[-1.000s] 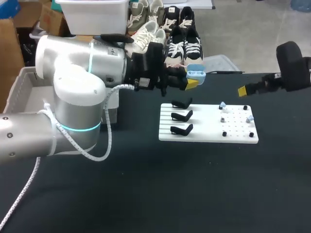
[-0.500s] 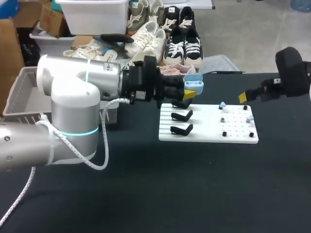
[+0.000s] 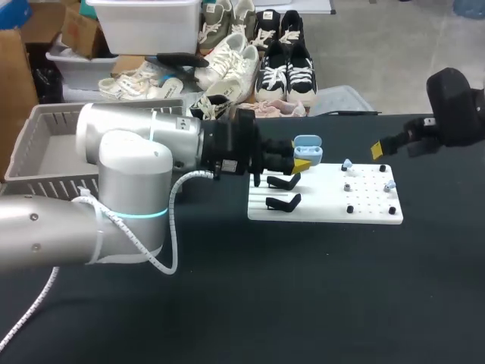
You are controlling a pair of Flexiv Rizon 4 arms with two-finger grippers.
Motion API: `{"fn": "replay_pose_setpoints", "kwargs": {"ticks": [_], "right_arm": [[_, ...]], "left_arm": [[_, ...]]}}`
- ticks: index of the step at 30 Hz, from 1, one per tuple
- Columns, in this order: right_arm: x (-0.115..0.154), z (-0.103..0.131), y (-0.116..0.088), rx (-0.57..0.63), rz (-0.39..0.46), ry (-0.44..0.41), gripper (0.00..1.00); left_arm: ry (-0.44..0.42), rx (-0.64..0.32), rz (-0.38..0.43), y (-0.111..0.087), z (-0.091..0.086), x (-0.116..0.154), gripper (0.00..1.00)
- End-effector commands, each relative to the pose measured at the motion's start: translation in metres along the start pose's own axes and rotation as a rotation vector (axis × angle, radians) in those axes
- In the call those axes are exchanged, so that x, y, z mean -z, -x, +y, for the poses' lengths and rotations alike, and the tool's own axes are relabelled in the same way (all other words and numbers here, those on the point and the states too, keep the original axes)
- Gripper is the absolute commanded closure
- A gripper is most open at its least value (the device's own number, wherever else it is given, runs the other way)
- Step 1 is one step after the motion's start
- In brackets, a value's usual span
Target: Pick up each earbud case from the left stands, insert the matching earbuds, close the lid, and place the case in the box.
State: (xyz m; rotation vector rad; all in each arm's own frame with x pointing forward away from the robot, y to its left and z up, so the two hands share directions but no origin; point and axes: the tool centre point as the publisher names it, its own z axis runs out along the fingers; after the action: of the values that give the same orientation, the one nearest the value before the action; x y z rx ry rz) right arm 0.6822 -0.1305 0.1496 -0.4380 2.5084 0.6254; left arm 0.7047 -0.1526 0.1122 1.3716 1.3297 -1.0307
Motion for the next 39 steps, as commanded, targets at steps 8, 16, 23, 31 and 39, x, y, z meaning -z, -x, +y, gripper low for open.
{"fn": "replay_pose_setpoints", "kwargs": {"ticks": [8, 16, 23, 31, 39], "right_arm": [[0.004, 0.003, -0.002, -0.001, 0.018, -0.112, 0.00], [0.005, -0.004, -0.007, 0.002, 0.081, -0.158, 0.00], [-0.003, -0.021, -0.014, 0.043, 0.162, -0.297, 0.00], [-0.017, -0.031, -0.019, 0.085, 0.241, -0.411, 0.00], [-0.030, -0.032, -0.023, 0.123, 0.296, -0.473, 0.00]], "left_arm": [[0.006, -0.026, 0.012, -0.007, -0.001, -0.006, 1.00], [0.014, -0.023, 0.014, -0.006, -0.002, -0.005, 1.00], [0.014, -0.023, 0.014, -0.006, -0.002, -0.005, 1.00], [0.014, -0.023, 0.014, -0.006, -0.002, -0.005, 1.00], [0.014, -0.023, 0.014, -0.006, -0.002, -0.005, 1.00]]}}
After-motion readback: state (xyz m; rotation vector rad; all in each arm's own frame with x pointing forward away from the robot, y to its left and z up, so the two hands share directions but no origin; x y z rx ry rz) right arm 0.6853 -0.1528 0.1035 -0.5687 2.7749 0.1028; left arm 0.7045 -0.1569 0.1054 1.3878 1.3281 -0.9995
